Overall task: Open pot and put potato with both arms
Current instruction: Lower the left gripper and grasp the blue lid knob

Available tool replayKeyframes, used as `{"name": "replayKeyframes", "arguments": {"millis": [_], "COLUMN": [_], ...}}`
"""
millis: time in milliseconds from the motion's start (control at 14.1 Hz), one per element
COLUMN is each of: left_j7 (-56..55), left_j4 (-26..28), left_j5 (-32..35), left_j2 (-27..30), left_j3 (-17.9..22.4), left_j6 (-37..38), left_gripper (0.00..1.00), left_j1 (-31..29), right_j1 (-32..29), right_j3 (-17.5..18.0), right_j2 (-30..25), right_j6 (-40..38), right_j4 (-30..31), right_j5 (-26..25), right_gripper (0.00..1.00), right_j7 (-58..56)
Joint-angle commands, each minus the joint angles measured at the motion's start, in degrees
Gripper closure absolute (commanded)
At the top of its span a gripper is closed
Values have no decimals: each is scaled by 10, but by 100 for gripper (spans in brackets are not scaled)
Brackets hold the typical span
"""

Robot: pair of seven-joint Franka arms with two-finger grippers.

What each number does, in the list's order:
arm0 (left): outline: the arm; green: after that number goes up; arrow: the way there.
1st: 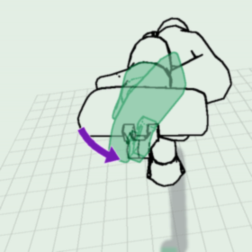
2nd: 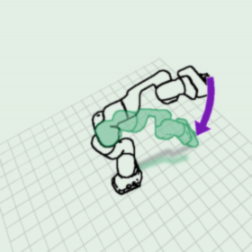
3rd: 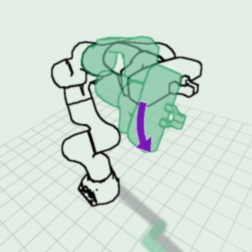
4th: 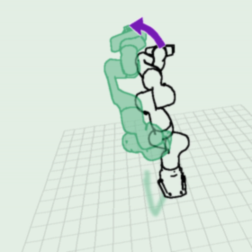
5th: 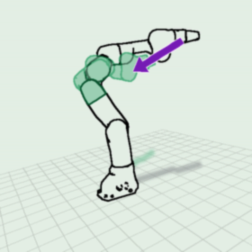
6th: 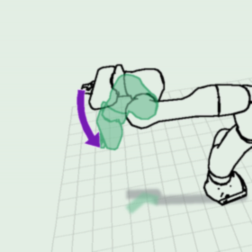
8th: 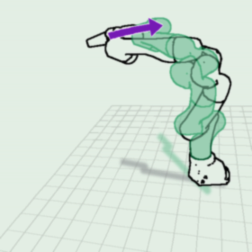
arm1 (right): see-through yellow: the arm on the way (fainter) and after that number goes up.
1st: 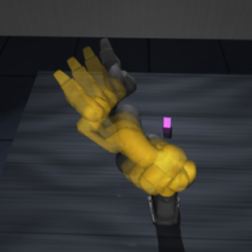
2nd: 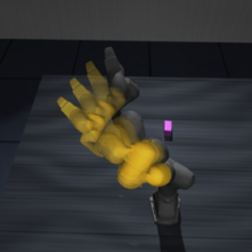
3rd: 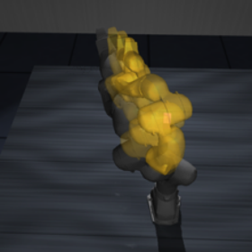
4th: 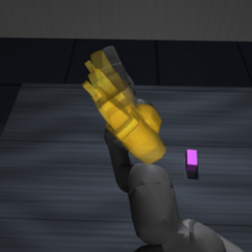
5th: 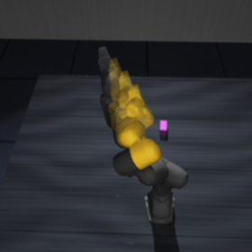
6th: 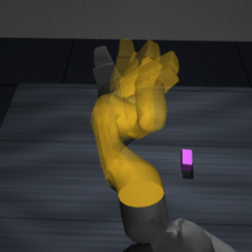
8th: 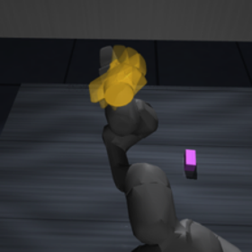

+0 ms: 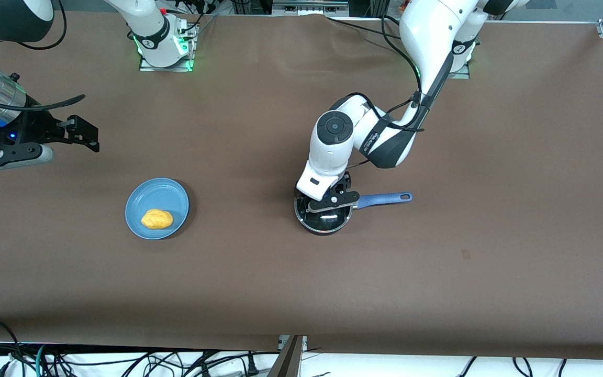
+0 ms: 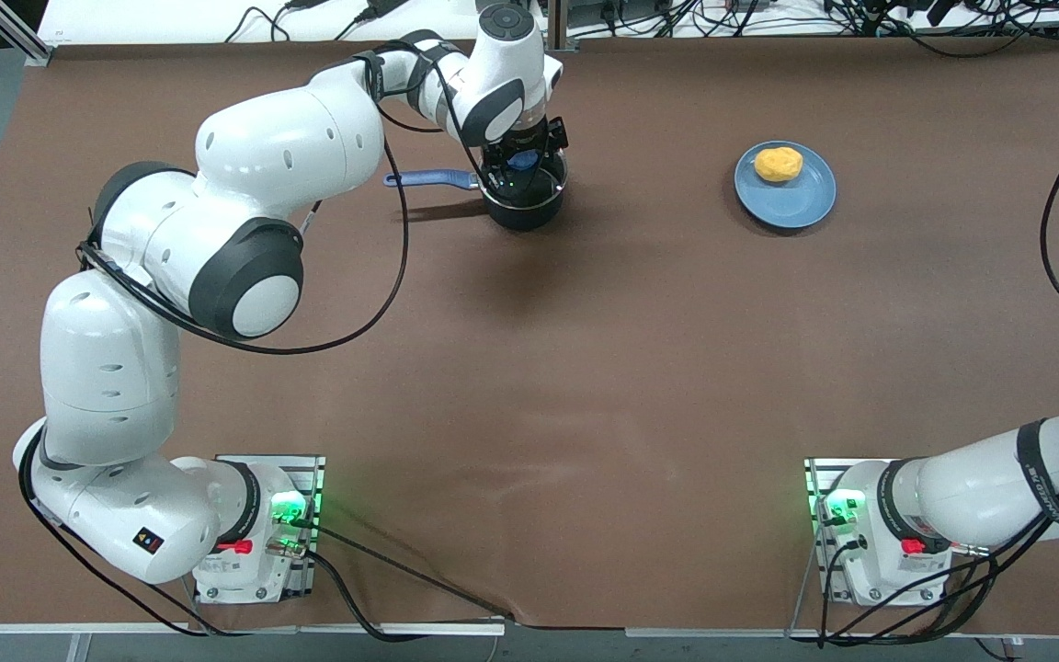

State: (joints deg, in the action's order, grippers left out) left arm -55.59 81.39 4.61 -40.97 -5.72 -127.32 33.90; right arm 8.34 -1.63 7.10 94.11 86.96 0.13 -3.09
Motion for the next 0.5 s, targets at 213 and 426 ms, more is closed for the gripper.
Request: {"name": "replayKeyframes", "arguments": {"millis": [213, 426], "left_j7": [-8, -6], "left_j4": [-17, -17], "left_j5": [22, 31], "left_j2": [-8, -7], "left_j3": [6, 6], "left_j6": [0, 0], "left_gripper": [44, 50], "left_j1": [3, 1], "right_j1": [-14, -15], "right_j3": [1, 1], "right_j2": [6, 7], "right_j6": [0, -2], "right_j4": [-10, -9], "right_j5": [2, 1], "right_gripper": [0, 0], "right_j7": [-4, -5]}}
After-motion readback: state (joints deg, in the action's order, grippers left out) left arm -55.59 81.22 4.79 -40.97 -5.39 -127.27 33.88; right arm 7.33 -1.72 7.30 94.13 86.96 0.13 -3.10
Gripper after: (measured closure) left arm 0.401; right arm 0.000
